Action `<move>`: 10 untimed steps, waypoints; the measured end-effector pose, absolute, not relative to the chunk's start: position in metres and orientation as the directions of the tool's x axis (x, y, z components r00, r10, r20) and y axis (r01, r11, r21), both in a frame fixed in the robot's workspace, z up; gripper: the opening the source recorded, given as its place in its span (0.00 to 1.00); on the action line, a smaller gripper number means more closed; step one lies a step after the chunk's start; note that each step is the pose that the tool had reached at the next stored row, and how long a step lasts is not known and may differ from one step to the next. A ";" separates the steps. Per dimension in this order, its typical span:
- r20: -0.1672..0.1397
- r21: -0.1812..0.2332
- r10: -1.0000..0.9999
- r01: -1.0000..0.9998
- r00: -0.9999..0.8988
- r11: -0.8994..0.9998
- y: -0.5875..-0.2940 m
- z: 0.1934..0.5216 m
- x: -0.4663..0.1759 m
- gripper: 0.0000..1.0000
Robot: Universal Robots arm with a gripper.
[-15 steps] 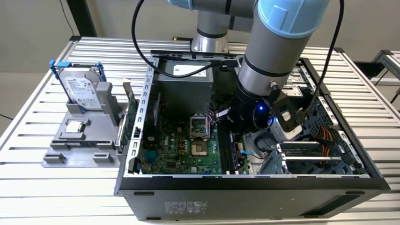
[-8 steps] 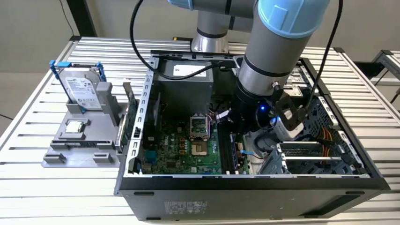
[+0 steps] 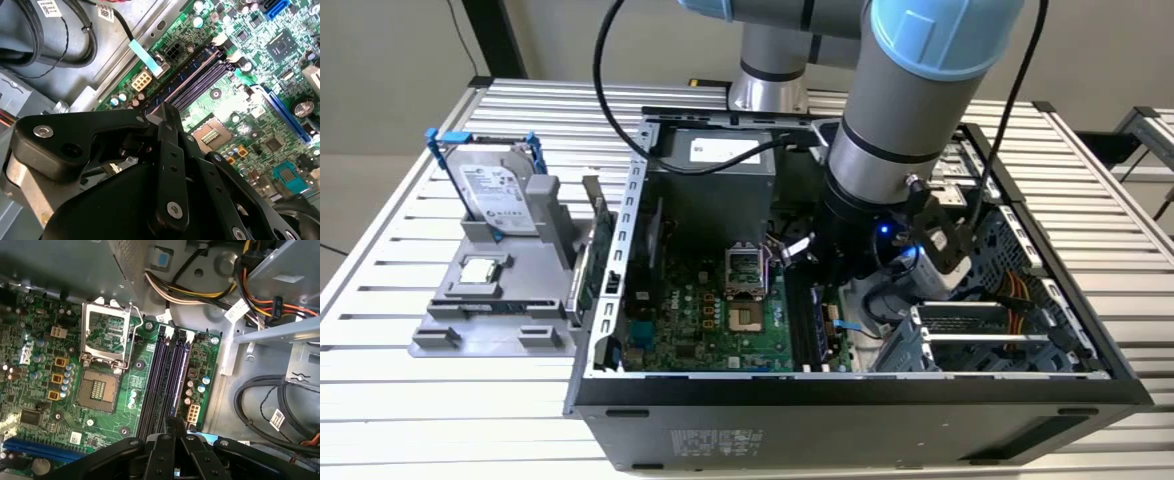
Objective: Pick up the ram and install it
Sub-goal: 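Press down the ram until it locks into place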
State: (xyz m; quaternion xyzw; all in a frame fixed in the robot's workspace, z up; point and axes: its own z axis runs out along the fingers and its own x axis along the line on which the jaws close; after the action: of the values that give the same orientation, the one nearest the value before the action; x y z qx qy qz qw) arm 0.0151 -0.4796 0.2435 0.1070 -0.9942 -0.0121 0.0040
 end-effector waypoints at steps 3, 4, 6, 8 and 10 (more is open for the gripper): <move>0.005 0.025 -0.244 -0.244 -0.970 0.969 -0.479 0.243 0.015 0.00; 0.005 0.025 -0.255 -0.254 -0.967 0.967 -0.479 0.243 0.015 0.00; 0.005 0.025 -0.277 -0.277 -0.961 0.961 -0.479 0.243 0.015 0.00; 0.005 0.025 -0.304 -0.303 -0.953 0.953 -0.479 0.243 0.015 0.00; 0.006 0.025 -0.331 -0.331 -0.944 0.943 -0.479 0.243 0.015 0.00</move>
State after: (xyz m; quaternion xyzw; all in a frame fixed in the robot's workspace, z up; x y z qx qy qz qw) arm 0.0151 -0.4793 0.2435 0.1680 -0.9857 -0.0118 0.0048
